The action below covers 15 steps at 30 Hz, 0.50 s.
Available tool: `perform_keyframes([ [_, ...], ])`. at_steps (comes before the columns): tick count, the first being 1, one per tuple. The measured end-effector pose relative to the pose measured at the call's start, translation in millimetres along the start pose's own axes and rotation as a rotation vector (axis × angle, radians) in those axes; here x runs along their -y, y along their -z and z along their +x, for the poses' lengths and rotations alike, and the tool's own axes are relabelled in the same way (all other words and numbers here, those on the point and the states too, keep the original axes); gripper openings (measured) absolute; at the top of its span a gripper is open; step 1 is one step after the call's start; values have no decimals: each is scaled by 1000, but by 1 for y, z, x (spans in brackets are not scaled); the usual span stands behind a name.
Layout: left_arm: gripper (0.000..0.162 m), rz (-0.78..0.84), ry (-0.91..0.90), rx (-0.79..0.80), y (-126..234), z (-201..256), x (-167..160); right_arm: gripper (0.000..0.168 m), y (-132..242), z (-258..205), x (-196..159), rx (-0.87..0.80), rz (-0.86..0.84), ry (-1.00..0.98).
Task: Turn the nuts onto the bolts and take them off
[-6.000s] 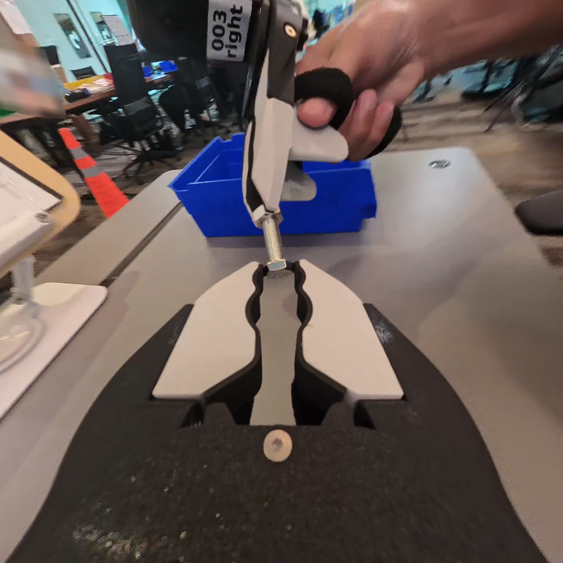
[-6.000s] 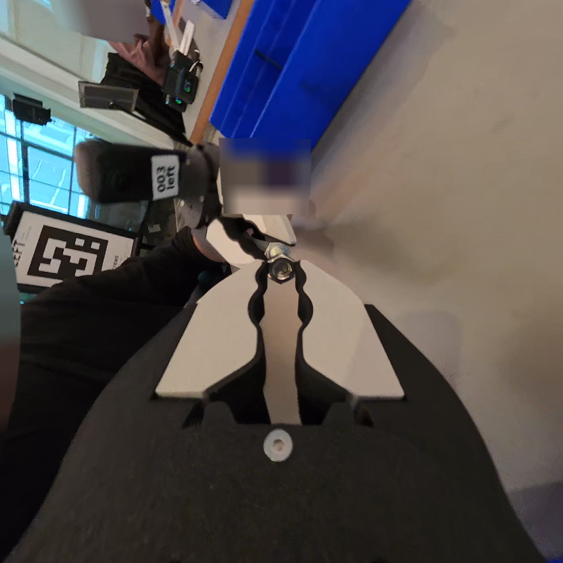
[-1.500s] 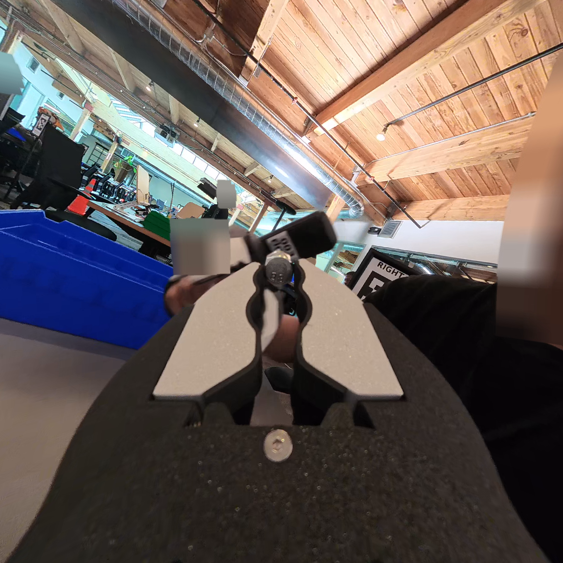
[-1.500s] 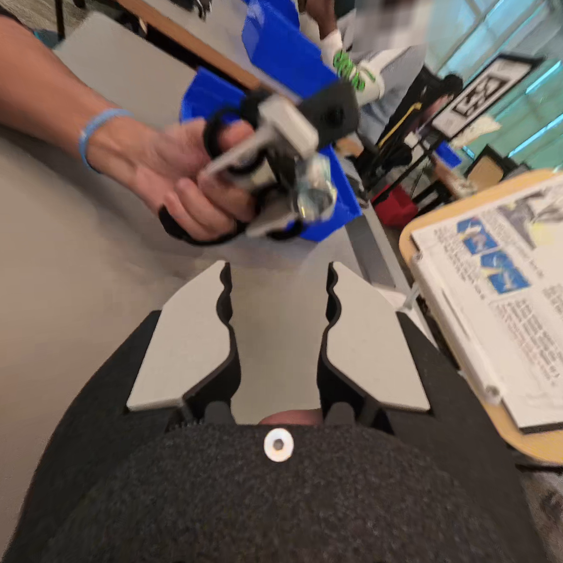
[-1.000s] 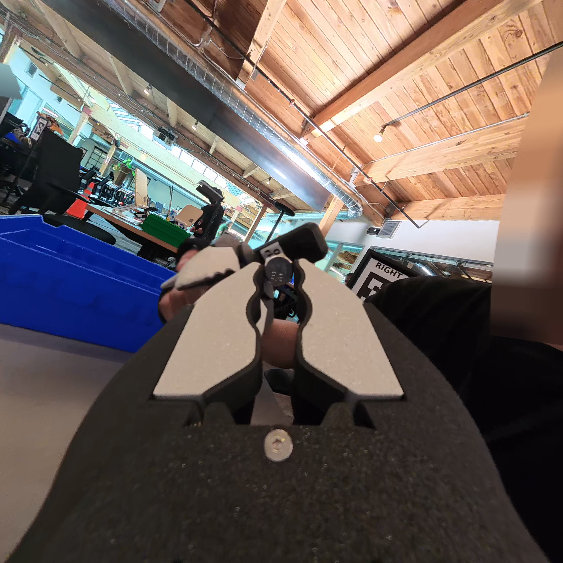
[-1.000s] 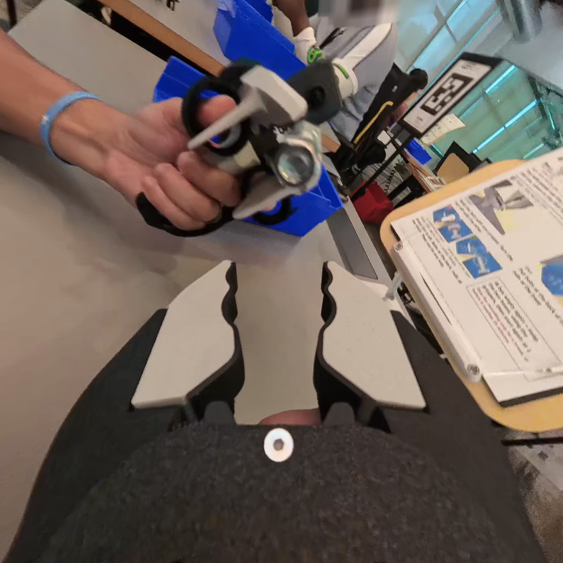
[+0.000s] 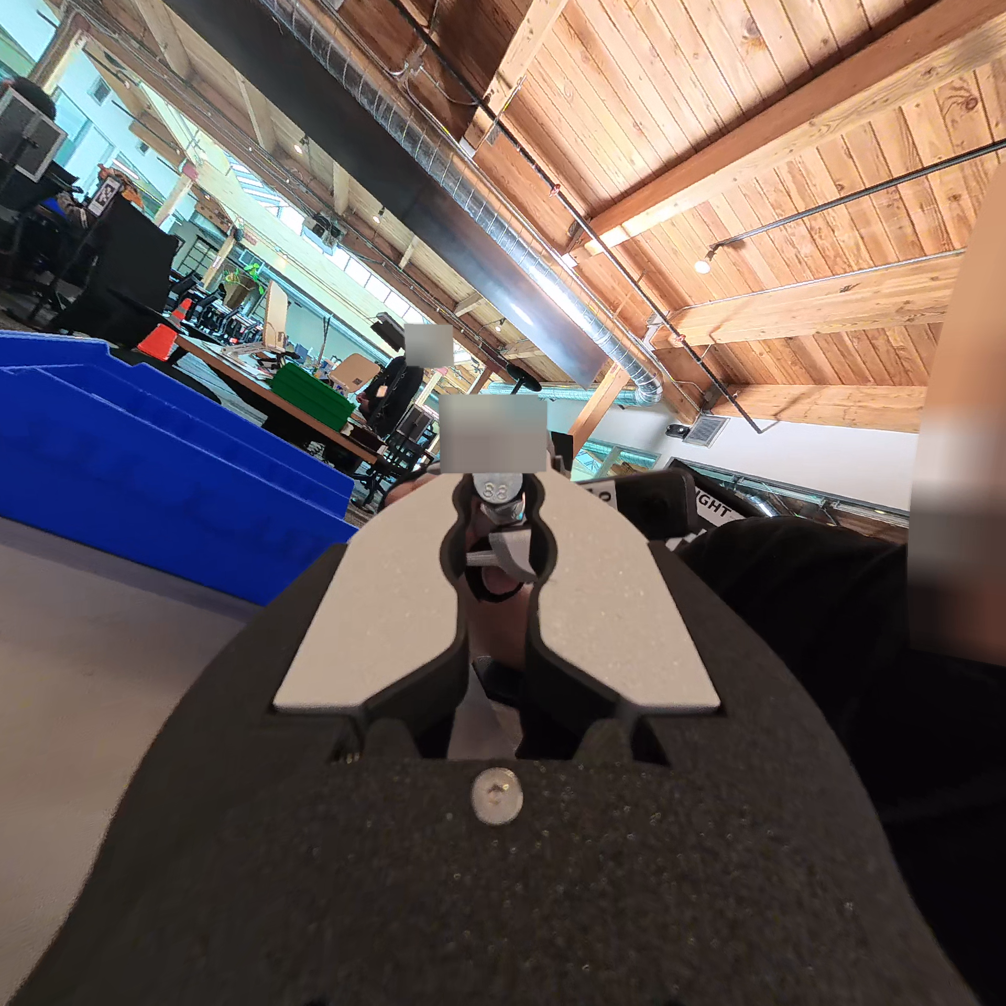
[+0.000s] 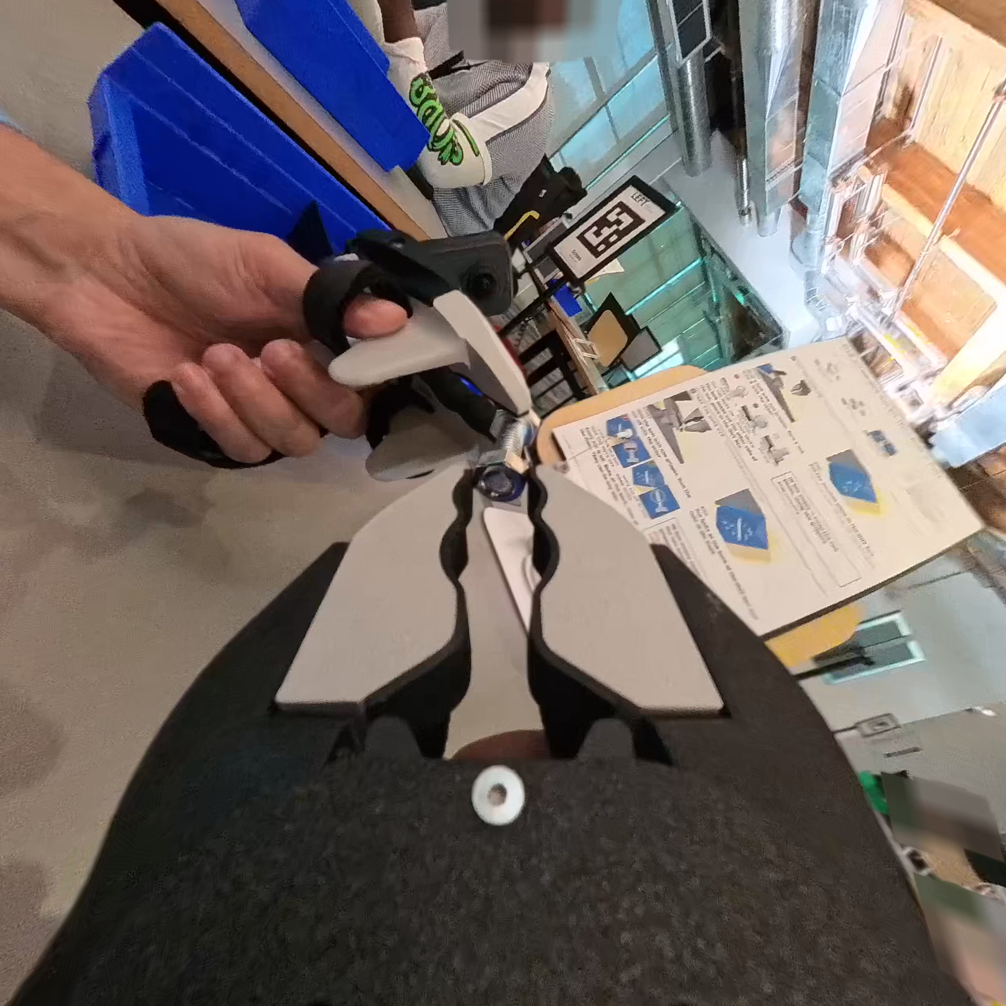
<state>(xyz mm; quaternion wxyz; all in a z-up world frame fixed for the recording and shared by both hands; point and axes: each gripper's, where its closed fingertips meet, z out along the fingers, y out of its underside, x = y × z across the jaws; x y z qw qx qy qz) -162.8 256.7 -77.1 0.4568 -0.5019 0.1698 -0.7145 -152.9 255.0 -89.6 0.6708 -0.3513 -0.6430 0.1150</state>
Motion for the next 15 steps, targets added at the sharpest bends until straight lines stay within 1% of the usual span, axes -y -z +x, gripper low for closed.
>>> perform_keyframes([
  [2,17,-5,-18,12,1,-1,0,18,0,0,-1,63,0,-179],
  [3,17,-14,-36,16,1,-1,0,18,0,-1,0,118,20,-326],
  [4,17,-19,-63,29,2,-1,1,18,-1,-3,1,181,41,-521],
  [5,17,-25,-94,42,3,-1,2,18,-2,-3,3,259,77,-763],
  [8,17,-56,-197,114,5,-4,3,17,-4,-7,3,537,148,-1536],
  [9,17,-69,-221,131,6,-6,2,18,-5,-11,2,625,151,-1723],
  [10,17,-79,-232,143,7,-9,1,17,-5,-12,1,666,160,-1845],
  [12,17,-87,-250,143,7,-9,0,18,-3,-9,3,705,187,-1970],
  [14,17,-109,-271,132,6,-7,-3,17,1,-2,4,744,212,-2026],
  [15,17,-136,-296,153,5,-8,-5,17,2,0,1,742,198,-2007],
])
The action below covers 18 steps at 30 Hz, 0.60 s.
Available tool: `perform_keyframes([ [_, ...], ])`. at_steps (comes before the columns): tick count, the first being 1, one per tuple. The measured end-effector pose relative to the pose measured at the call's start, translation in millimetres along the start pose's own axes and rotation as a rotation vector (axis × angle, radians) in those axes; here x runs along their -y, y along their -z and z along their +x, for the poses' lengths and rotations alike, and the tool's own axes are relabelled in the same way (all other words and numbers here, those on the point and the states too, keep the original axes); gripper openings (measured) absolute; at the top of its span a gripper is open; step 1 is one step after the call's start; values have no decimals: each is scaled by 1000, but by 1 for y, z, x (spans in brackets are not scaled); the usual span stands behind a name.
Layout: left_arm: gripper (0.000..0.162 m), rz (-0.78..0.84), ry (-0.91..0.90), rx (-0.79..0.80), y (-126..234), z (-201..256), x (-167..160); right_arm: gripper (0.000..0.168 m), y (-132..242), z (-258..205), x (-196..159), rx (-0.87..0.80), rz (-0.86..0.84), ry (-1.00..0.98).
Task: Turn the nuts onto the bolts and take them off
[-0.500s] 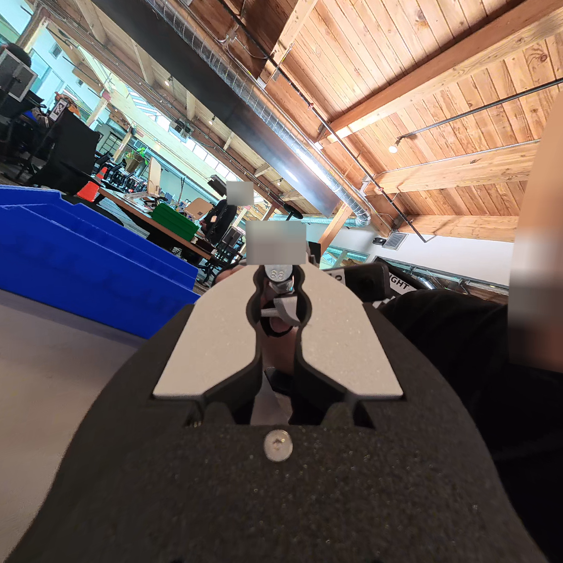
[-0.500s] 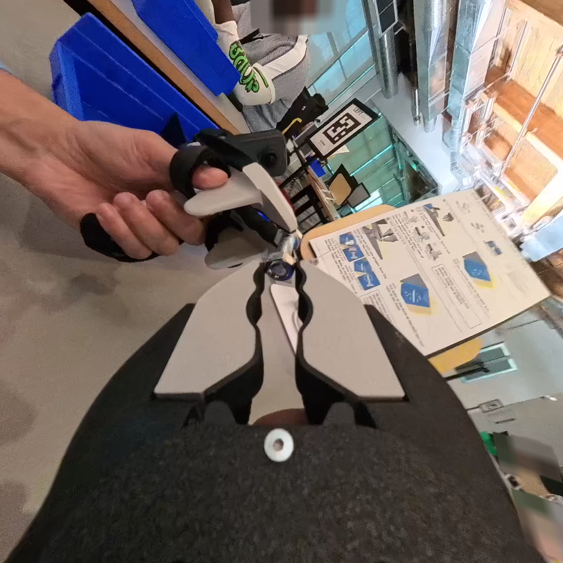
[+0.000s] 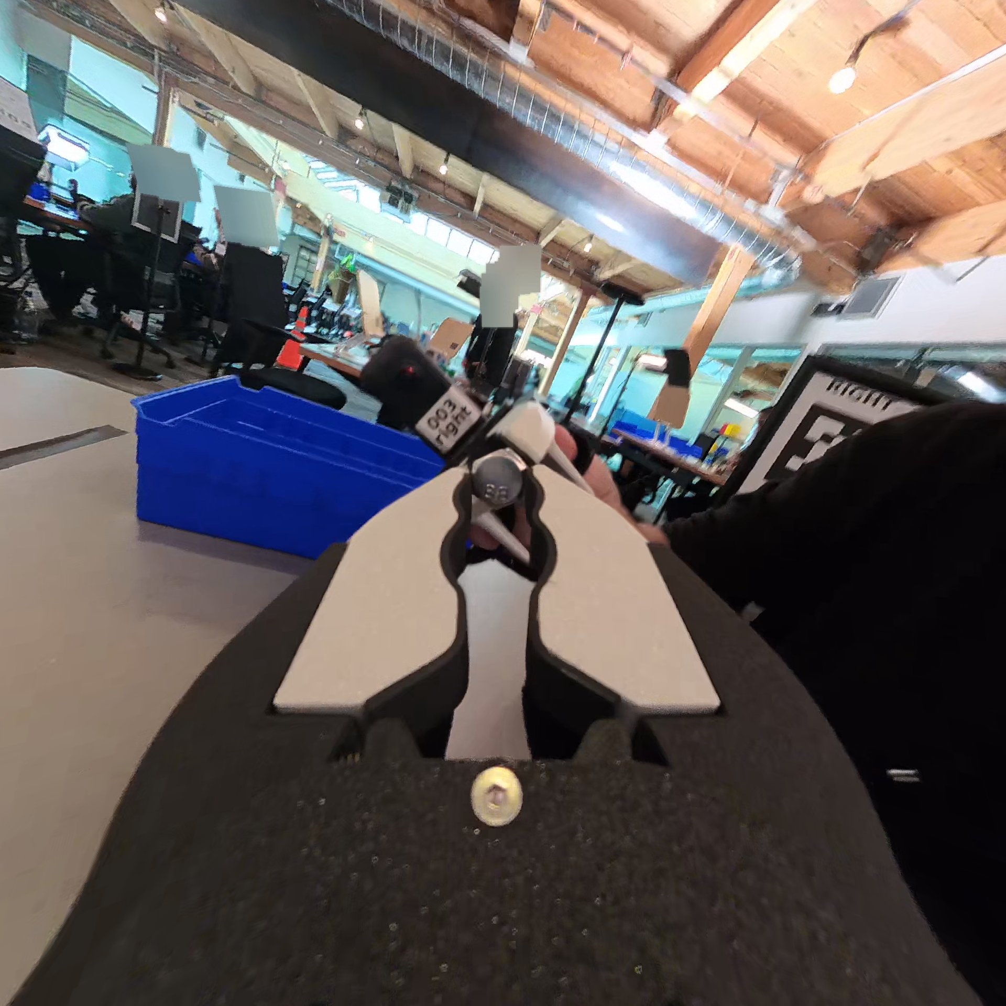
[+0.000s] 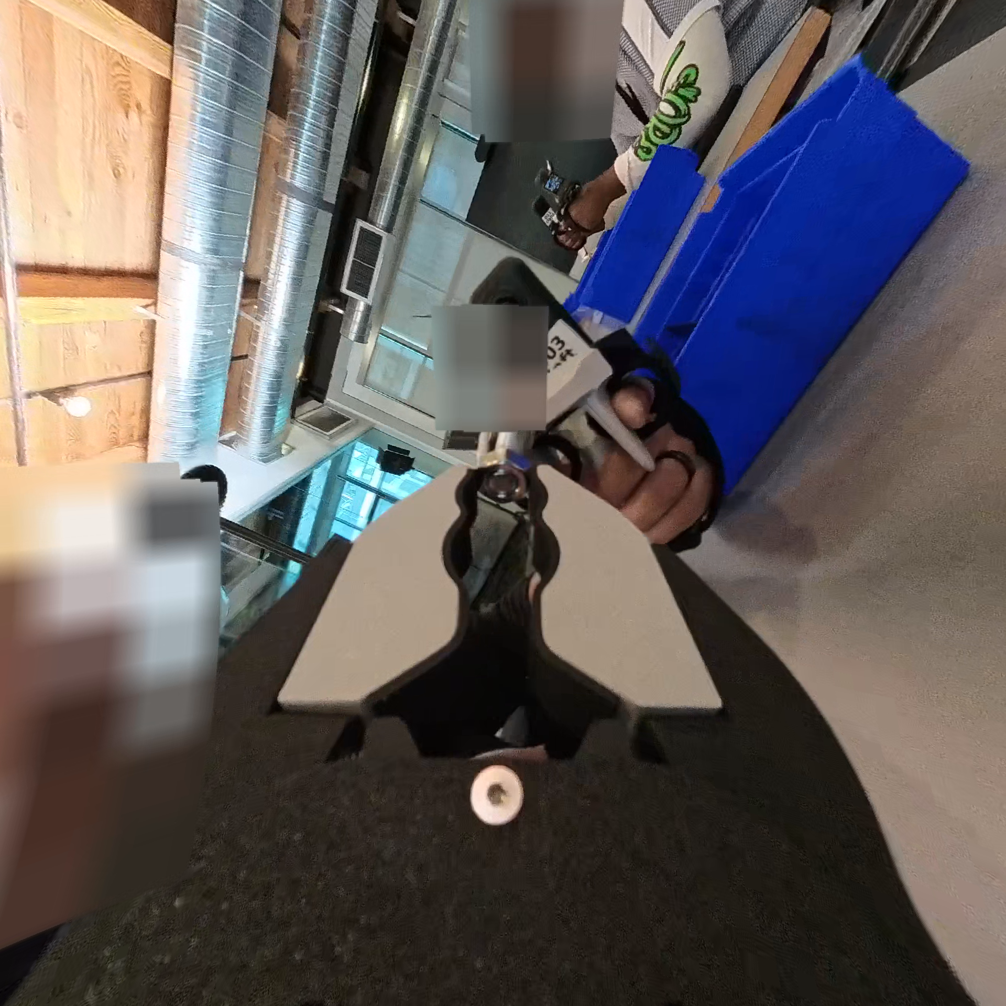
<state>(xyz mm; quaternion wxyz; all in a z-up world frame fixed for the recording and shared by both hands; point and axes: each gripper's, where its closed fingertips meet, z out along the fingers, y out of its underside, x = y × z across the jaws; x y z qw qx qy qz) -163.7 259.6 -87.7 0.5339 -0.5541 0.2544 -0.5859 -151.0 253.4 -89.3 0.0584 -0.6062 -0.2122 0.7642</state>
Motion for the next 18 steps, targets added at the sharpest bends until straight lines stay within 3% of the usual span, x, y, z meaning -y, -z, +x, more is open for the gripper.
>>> perform_keyframes([
  [7,17,-130,-59,39,-11,-1,-21,17,16,3,3,-146,-117,197],
  [13,17,-79,-4,0,-11,4,-15,18,13,-3,5,-110,-122,306],
  [16,16,-16,67,-57,-7,9,-6,51,14,-12,8,-115,-145,555],
  [18,16,18,120,-98,-5,11,-2,63,15,-23,6,-127,-156,824],
])
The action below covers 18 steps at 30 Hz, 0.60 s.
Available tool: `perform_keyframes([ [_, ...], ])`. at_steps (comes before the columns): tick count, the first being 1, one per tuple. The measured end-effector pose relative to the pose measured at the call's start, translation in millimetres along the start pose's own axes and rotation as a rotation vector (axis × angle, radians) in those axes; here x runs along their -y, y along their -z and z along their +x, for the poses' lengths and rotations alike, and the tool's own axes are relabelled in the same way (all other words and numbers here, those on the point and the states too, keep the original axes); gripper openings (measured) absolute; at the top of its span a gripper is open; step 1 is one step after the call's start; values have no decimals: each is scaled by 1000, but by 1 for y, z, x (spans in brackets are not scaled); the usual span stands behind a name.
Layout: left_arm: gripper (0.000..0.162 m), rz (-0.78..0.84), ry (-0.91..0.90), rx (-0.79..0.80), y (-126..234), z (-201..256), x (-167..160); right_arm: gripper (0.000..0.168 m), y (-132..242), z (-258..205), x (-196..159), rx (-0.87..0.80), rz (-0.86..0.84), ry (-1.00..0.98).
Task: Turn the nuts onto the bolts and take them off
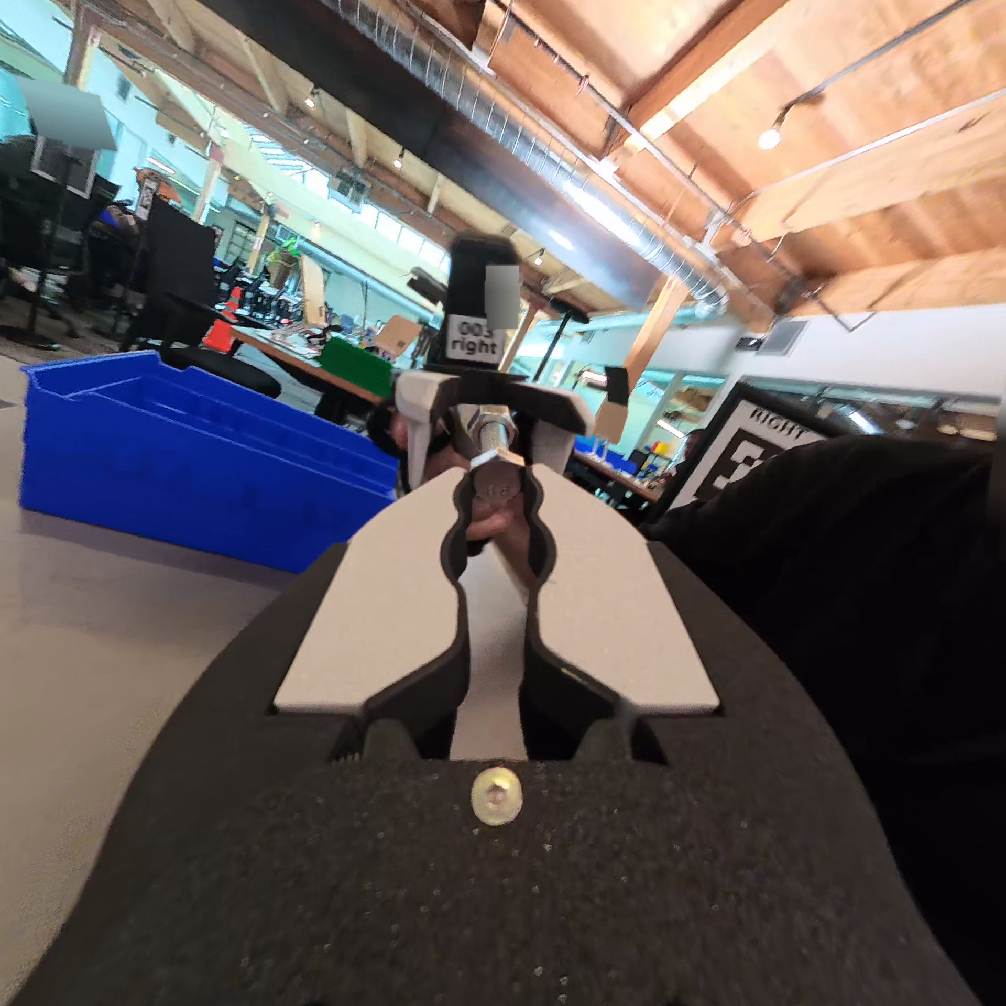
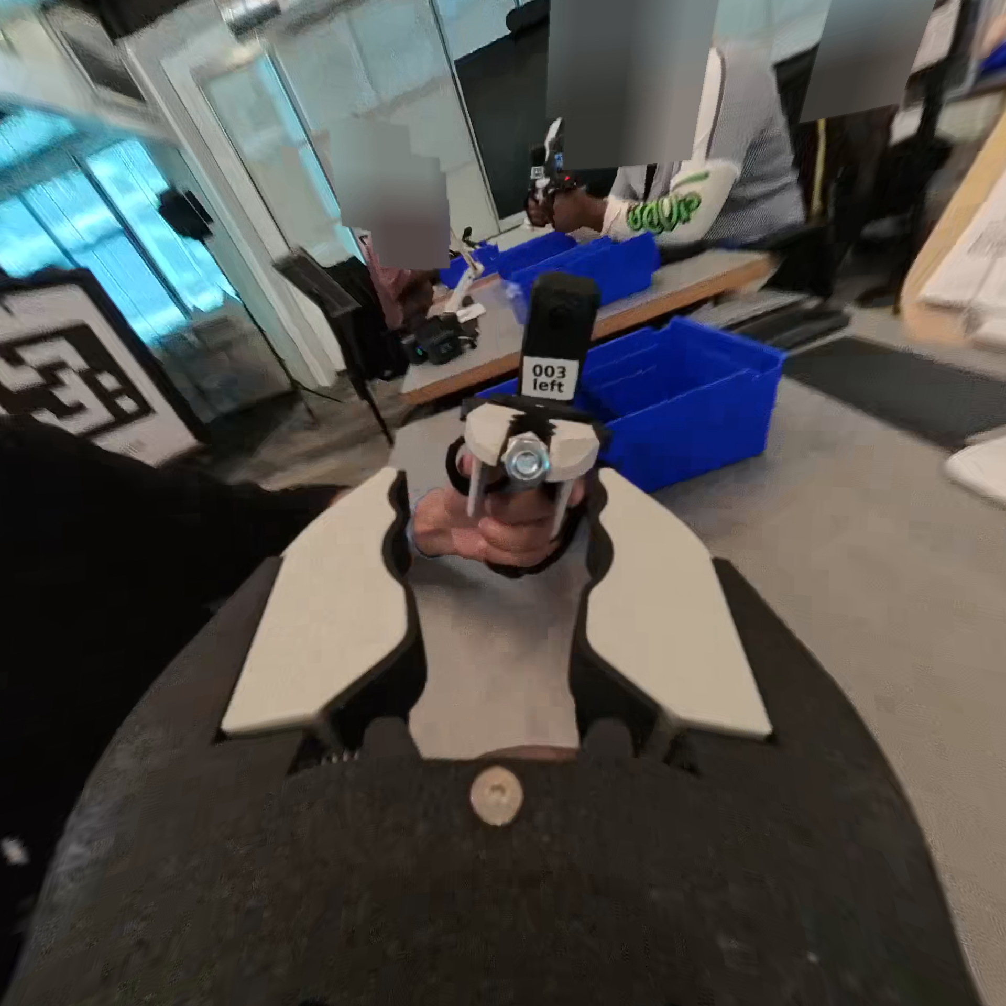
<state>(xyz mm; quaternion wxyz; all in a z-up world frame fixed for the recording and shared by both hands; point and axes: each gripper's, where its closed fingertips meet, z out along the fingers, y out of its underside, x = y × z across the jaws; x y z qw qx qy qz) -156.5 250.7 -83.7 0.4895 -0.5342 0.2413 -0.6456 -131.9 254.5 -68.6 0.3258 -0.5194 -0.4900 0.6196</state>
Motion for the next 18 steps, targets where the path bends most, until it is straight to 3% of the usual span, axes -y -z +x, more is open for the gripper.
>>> perform_keyframes([
  [1,16,11,25,-22,0,1,1,70,1,0,0,-58,-18,151],
  [3,16,8,69,-60,-1,3,-2,60,1,-4,-8,-121,-114,424],
  [7,16,-45,90,-66,-7,2,-15,67,-12,-20,-12,-128,-148,653],
  [10,16,-46,84,-68,-9,4,-15,64,-16,-11,-31,-143,-239,700],
  [13,16,-16,83,-83,-7,7,-9,59,-8,15,-47,-192,-306,614],
  [15,16,-26,74,-77,-6,6,-10,60,-3,19,-37,-223,-274,623],
  [18,16,-29,88,-80,-7,5,-12,60,-10,-10,-20,-188,-215,727],
])
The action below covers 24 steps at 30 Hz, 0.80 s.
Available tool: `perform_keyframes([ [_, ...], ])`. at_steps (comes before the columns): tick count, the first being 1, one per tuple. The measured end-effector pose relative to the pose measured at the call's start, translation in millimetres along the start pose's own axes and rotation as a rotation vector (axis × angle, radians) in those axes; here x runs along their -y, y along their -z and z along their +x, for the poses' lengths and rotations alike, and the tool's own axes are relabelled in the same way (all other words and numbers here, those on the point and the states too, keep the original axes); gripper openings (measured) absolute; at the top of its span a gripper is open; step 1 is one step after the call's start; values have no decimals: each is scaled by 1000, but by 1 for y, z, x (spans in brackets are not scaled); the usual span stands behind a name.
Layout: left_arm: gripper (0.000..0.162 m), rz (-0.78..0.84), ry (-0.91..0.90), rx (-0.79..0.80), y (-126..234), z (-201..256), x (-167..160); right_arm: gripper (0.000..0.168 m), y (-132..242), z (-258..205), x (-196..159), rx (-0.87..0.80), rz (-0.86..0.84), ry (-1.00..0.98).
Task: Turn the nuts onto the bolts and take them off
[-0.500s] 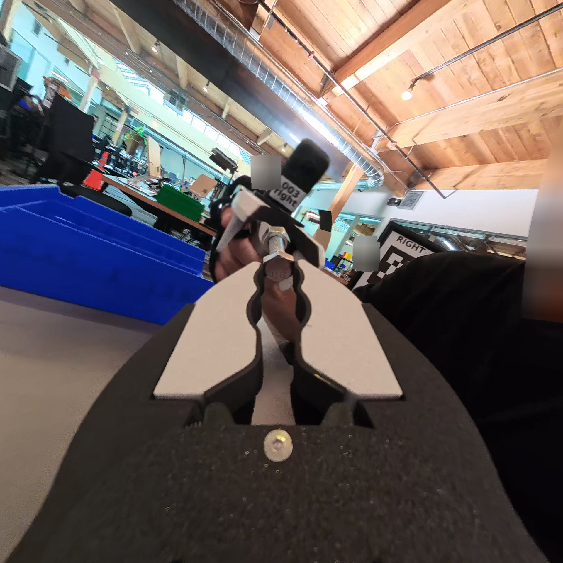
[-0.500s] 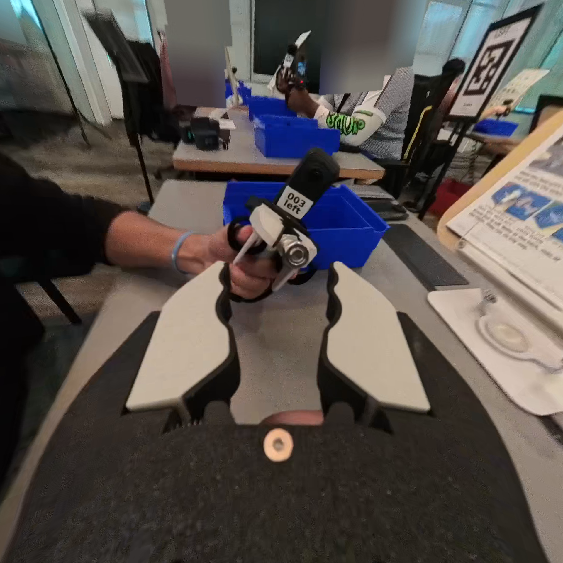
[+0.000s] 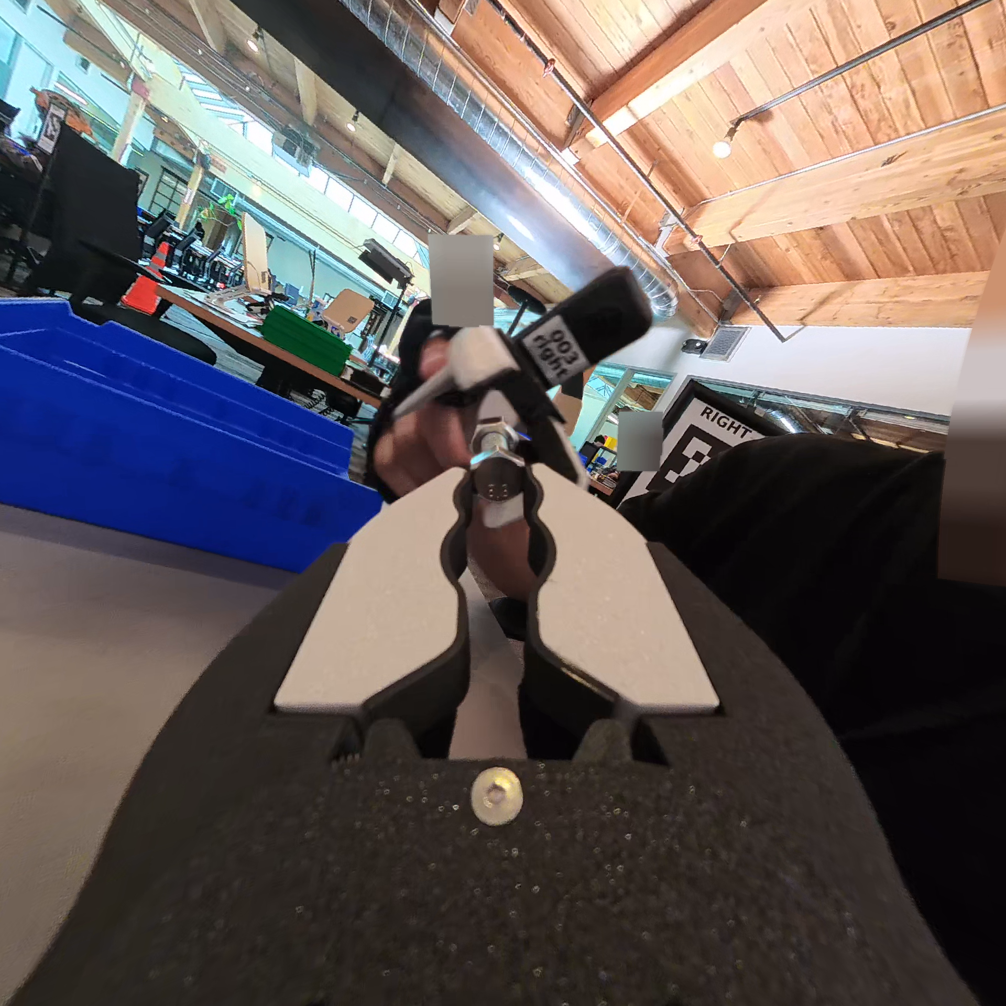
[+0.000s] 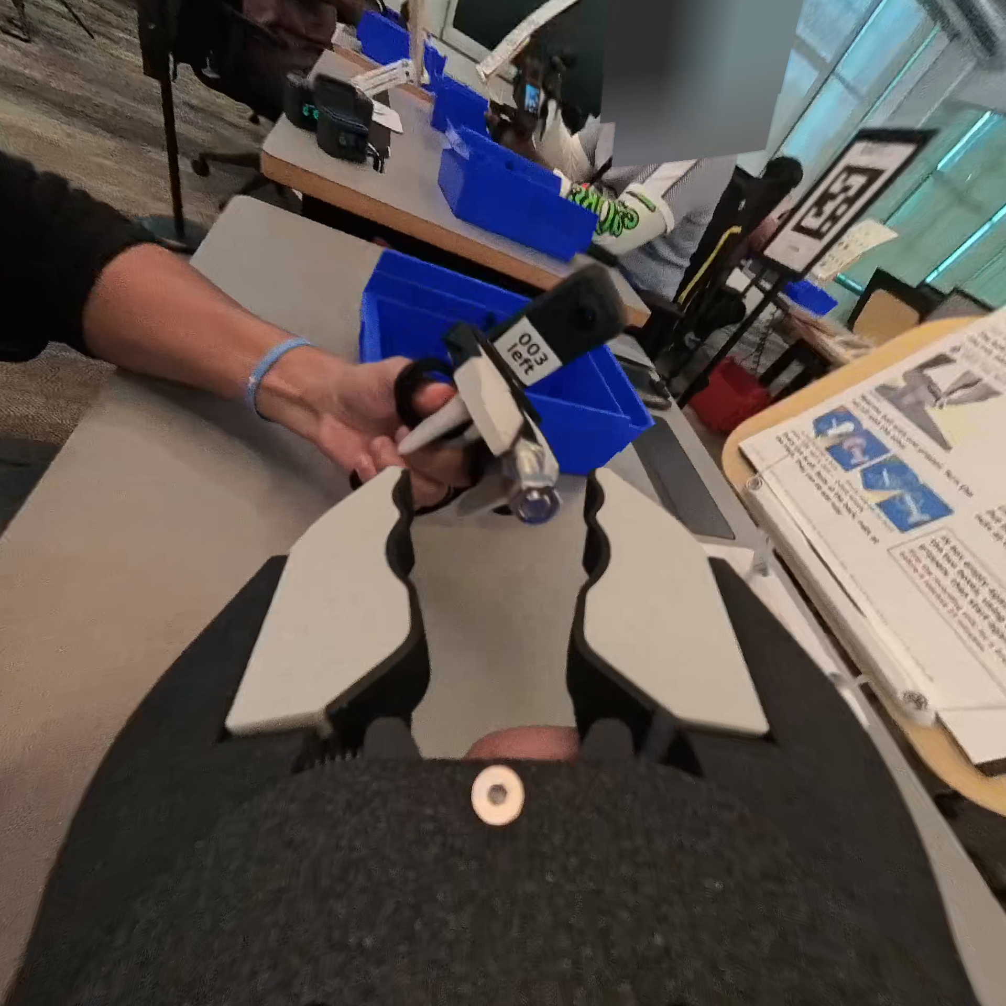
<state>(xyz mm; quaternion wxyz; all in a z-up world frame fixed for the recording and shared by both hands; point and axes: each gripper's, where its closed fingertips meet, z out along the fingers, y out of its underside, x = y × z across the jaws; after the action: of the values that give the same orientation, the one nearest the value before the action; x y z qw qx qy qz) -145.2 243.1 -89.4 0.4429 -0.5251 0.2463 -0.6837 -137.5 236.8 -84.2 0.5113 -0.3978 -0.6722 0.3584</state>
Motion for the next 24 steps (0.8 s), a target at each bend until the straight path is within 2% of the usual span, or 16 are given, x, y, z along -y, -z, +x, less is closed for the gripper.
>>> perform_keyframes([
  [2,16,-4,4,-1,-1,-1,-2,58,-7,-12,4,19,-12,62],
  [6,16,28,2,-25,0,6,5,58,-15,-3,-41,-8,-123,13],
  [8,16,20,-14,-24,0,8,5,58,-13,2,-48,-10,-118,-32],
  [15,16,20,-2,-4,2,1,4,57,-6,-10,15,-17,25,50],
  [17,16,29,0,-2,2,2,5,59,-12,-11,0,-26,-13,52],
  [18,16,26,-4,-10,2,4,5,56,-15,-9,-13,-32,-32,26],
  [21,16,41,-8,-35,0,10,9,61,-22,-3,-57,-17,-107,-87],
  [24,16,31,-11,-29,0,9,7,61,-17,1,-43,-42,-74,-78],
])
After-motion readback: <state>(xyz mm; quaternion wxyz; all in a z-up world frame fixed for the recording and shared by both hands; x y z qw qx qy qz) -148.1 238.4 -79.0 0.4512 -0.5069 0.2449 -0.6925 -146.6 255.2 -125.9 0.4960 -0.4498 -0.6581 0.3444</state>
